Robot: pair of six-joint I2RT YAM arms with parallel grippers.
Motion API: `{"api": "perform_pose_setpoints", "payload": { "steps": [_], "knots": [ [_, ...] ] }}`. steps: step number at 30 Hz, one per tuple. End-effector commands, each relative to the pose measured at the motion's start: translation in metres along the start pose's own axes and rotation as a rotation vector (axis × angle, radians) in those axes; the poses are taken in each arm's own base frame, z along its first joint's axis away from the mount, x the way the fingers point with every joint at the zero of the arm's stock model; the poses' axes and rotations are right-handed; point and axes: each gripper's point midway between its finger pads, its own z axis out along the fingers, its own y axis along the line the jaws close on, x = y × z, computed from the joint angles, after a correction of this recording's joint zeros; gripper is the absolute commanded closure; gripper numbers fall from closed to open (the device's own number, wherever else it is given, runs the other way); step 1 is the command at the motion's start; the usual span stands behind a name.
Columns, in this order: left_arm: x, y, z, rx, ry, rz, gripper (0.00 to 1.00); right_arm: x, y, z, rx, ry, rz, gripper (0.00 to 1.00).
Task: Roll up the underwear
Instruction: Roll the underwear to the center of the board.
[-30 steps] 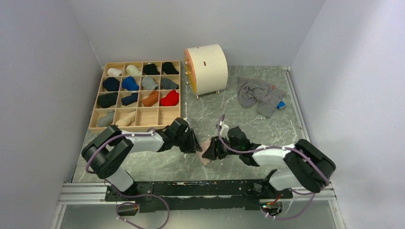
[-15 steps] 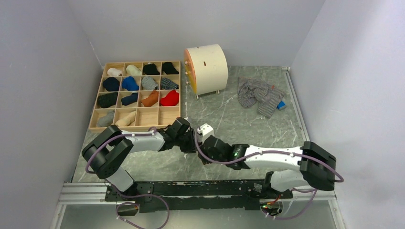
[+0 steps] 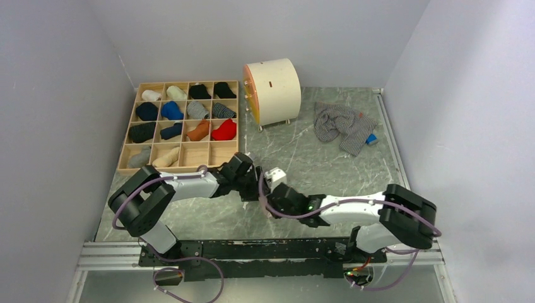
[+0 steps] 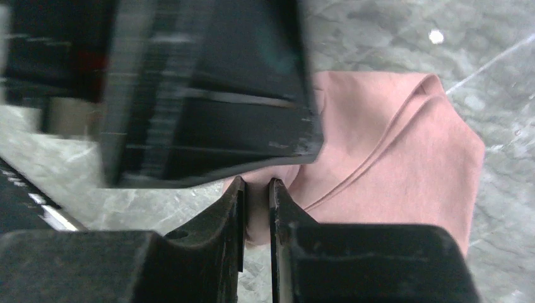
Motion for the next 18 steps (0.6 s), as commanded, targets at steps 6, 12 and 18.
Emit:
{"api": "perform_pose_setpoints", "payload": {
  "steps": [6, 12, 18],
  "knots": [
    [0.002, 0.016, 0.0, -0.049, 0.0, 0.048, 0.32, 0.01, -0.004, -0.013, -0.472, -0.023, 0.44, 0.9],
    [0.006, 0.018, 0.014, -0.075, 0.031, 0.067, 0.53, 0.013, -0.015, -0.016, -0.525, -0.004, 0.524, 0.82],
    [0.007, 0.033, 0.017, -0.149, 0.022, 0.033, 0.64, -0.007, -0.038, -0.018, -0.35, -0.008, 0.41, 0.58]
  ]
}}
